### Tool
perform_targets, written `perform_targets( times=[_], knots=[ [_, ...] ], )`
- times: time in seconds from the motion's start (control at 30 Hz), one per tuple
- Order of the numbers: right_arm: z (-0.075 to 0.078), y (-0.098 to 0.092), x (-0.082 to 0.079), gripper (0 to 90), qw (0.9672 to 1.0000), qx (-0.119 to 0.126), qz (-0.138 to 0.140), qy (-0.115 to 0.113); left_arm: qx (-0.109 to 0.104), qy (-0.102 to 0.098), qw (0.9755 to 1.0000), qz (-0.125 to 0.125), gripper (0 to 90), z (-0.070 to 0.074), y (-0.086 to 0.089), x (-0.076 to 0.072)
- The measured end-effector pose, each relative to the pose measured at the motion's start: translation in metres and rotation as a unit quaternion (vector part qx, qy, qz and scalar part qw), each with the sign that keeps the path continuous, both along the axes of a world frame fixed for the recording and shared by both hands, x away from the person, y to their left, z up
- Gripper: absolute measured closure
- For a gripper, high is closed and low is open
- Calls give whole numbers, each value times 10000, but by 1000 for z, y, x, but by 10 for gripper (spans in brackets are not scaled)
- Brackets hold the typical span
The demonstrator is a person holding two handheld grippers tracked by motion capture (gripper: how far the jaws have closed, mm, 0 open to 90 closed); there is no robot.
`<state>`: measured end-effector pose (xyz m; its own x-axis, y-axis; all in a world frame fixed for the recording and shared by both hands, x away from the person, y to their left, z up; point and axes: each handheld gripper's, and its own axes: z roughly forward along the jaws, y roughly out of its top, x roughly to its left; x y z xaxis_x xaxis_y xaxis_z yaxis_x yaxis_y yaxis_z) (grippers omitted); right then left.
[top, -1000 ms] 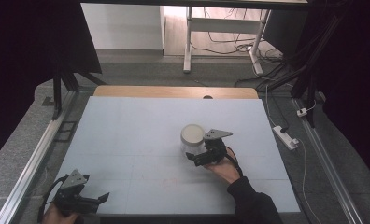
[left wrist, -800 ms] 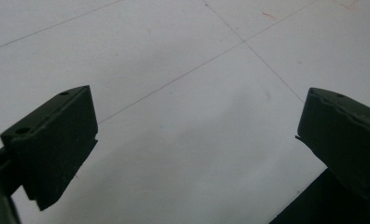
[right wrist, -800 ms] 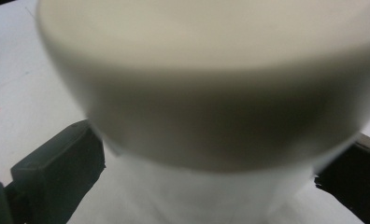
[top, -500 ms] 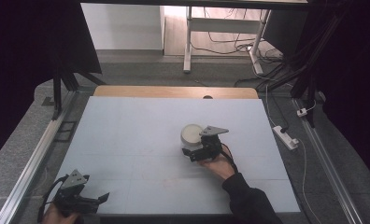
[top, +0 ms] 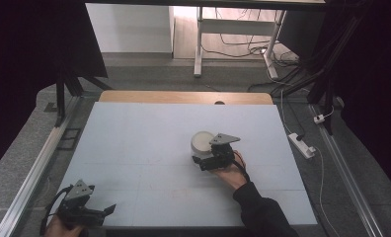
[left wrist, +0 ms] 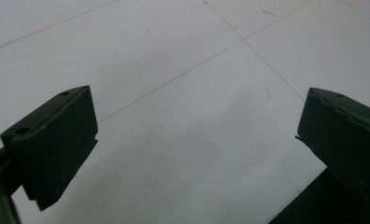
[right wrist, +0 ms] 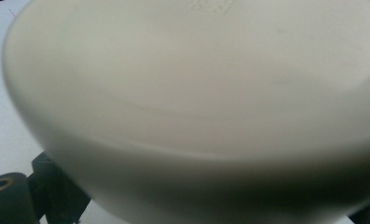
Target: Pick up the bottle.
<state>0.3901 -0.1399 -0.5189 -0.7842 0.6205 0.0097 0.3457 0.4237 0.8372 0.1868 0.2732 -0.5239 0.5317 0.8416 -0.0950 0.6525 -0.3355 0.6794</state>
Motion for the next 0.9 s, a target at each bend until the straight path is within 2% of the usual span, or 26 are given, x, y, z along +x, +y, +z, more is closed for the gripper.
perform_targets(
  times=[0.37, 0.53, 0.7, 0.9],
  knots=[
    [3, 0, -1, 64, 9999, -121, 101, -68, 6, 0, 10000, -6, 0, 0, 0, 0],
    [6, 1, -3, 65, 9996, -160, 222, 0, 9, 0, 10000, -9, 0, 0, 0, 0],
    [9, 2, -7, 66, 9993, -78, 343, 86, 6, -2, 10000, -5, 0, 0, 0, 0],
    [16, 7, -16, 66, 9986, -65, 518, -33, 5, -3, 10000, -5, 0, 0, 0, 0]
  ],
)
